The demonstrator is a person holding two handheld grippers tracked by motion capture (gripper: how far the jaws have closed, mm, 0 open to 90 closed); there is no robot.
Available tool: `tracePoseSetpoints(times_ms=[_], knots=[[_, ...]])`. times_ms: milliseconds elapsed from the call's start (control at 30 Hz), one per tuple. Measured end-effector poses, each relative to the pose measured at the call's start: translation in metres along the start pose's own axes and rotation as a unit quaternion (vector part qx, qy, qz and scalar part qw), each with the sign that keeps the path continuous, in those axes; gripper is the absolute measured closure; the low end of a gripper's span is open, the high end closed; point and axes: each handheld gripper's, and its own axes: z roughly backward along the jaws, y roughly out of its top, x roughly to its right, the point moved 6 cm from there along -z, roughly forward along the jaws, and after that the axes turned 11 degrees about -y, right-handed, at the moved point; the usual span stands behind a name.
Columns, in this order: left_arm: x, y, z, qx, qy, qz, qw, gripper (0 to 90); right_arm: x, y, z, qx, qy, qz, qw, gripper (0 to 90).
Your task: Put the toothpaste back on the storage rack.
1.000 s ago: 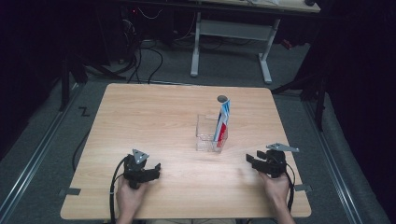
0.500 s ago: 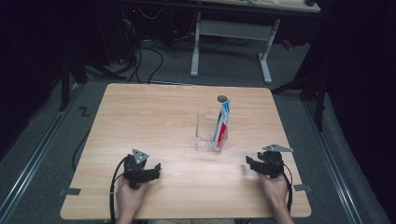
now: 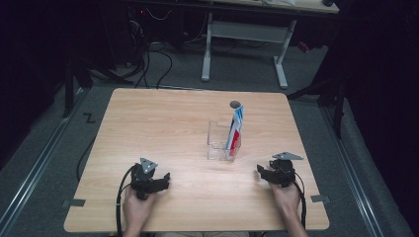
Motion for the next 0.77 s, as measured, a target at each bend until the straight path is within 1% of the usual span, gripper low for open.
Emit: tracePoseSetpoints(times_ms=[133,267,333,367,433,767], knots=[[0.0000,0.0000,0.0000,0.000,0.000,0.000,1.0000,18.8,-0.0018,-0.0011,-0.0030,-0.005,-0.003,0.002,1.0000,40.9],[0.0000,0.0000,0.0000,0.000,0.000,0.000,1.0000,18.8,-0.0034,-0.0003,-0.0047,-0.001,-0.007,0.005,1.0000,40.8],[0.0000,0.0000,0.0000,0.000,0.000,0.000,1.0000,18.8,-0.0038,-0.0005,-0.0061,0.006,-0.017,0.020,0.9996,40.2],[0.0000,0.0000,0.0000,0.000,0.000,0.000,1.0000,18.8,-0.0045,-0.0005,-0.0073,0.014,-0.017,0.024,0.9995,39.3],[0.0000,-0.0001,0.0001,0.000,0.000,0.000,1.0000,18.8,-0.0037,-0.0017,-0.0089,0.031,-0.015,0.024,0.9991,39.0],[0.0000,-0.0002,0.0002,0.000,-0.001,0.000,1.0000,18.8,-0.0039,-0.0020,-0.0086,0.030,-0.014,0.022,0.9992,38.7]])
